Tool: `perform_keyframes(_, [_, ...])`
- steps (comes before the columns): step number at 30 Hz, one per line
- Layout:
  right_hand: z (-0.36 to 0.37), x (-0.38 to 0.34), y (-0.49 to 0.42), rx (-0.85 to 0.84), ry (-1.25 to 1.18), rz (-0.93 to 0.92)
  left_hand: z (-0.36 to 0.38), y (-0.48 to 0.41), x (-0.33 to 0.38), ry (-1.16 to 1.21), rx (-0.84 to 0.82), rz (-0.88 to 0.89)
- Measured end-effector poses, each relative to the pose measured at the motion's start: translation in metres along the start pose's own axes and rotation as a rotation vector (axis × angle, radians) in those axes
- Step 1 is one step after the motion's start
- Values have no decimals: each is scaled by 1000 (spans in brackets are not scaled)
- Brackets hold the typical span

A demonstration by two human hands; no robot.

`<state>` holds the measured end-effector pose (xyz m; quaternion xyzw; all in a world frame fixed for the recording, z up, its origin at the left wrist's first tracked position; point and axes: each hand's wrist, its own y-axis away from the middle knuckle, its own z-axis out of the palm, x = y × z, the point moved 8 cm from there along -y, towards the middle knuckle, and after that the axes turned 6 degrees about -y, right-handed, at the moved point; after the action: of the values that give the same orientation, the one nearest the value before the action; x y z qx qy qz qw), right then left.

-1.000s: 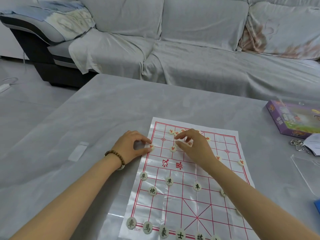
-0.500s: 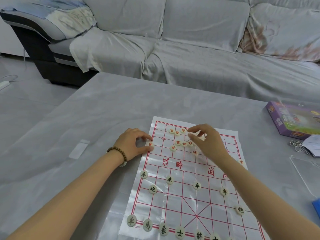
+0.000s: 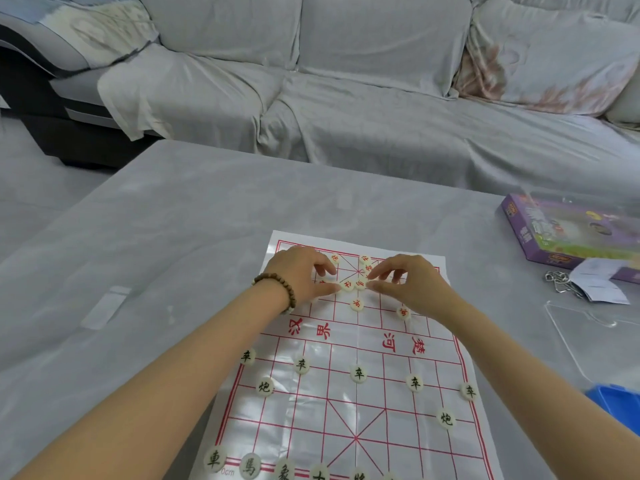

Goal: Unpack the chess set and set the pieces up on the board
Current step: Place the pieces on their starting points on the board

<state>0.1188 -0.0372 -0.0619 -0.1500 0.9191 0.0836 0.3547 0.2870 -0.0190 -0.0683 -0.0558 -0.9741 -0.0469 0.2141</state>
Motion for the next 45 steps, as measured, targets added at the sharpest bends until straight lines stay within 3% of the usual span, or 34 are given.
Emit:
perform_keyframes(3, [9,-1,5,-70,34,-25,3,-7,6,-46,-28,8])
perform_keyframes(9, [-1,4,2,30,19,-44,10,-12,12,-25,-59,20])
perform_keyframes(15, [24,-7,13,-191,24,-112,-3,-7,2,72,87,-13])
perform_keyframes(20, [31,-7,12,-136,62,-108,-6,1,-15,122,87,-28])
perform_keyframes(28, [32,-8,10,-107,17,-103,4,5,-10,-9,23,-31])
perform_keyframes(34, [-30,13,1,197,-184,-24,5,-4,0,-70,-15,-29])
perform_keyframes(45, [-10,36,-16,66,-31,57,5,-35,15,-177,52,23])
